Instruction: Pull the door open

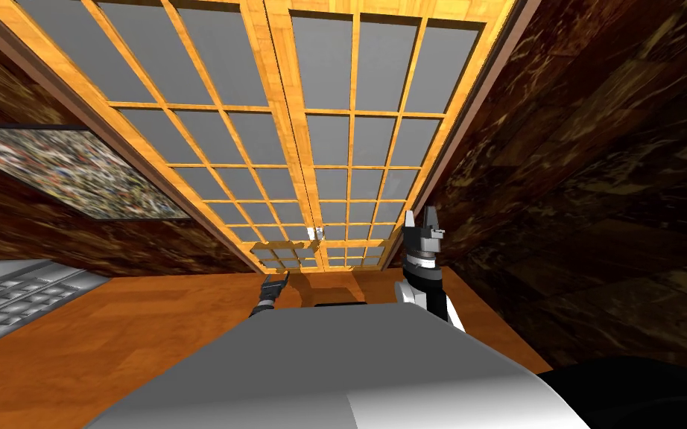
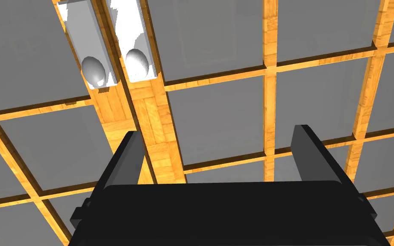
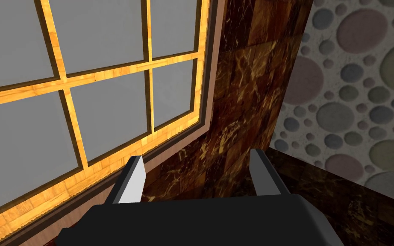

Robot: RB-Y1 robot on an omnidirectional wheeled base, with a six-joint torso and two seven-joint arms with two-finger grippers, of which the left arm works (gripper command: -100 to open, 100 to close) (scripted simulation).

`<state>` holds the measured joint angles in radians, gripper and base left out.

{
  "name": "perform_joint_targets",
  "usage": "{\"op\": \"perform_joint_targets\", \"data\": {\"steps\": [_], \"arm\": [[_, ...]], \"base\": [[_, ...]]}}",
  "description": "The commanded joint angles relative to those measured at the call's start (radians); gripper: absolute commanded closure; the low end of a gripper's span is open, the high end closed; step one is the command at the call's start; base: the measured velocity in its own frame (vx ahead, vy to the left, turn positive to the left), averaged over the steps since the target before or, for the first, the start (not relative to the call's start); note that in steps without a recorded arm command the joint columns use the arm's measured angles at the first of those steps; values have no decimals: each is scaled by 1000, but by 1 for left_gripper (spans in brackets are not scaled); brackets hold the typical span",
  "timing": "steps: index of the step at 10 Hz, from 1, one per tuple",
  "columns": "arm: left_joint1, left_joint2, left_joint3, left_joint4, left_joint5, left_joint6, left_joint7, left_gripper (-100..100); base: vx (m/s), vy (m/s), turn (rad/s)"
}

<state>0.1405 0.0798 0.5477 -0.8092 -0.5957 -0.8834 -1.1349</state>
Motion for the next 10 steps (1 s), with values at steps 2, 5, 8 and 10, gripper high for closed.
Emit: {"op": "perform_joint_targets", "data": {"steps": [2,5,8,10], "arm": [[21,23,40,15,16,18,-17,-100],[44,39,81,31,33,31,-36,-100],[68,52,143,52,60,51,-67,-100],[75,52,182,65,79,65,-89,-100]], "base": [[-162,34,-11],[-139,29,-21],[-161,44,-59],[-118,53,-121]]}}
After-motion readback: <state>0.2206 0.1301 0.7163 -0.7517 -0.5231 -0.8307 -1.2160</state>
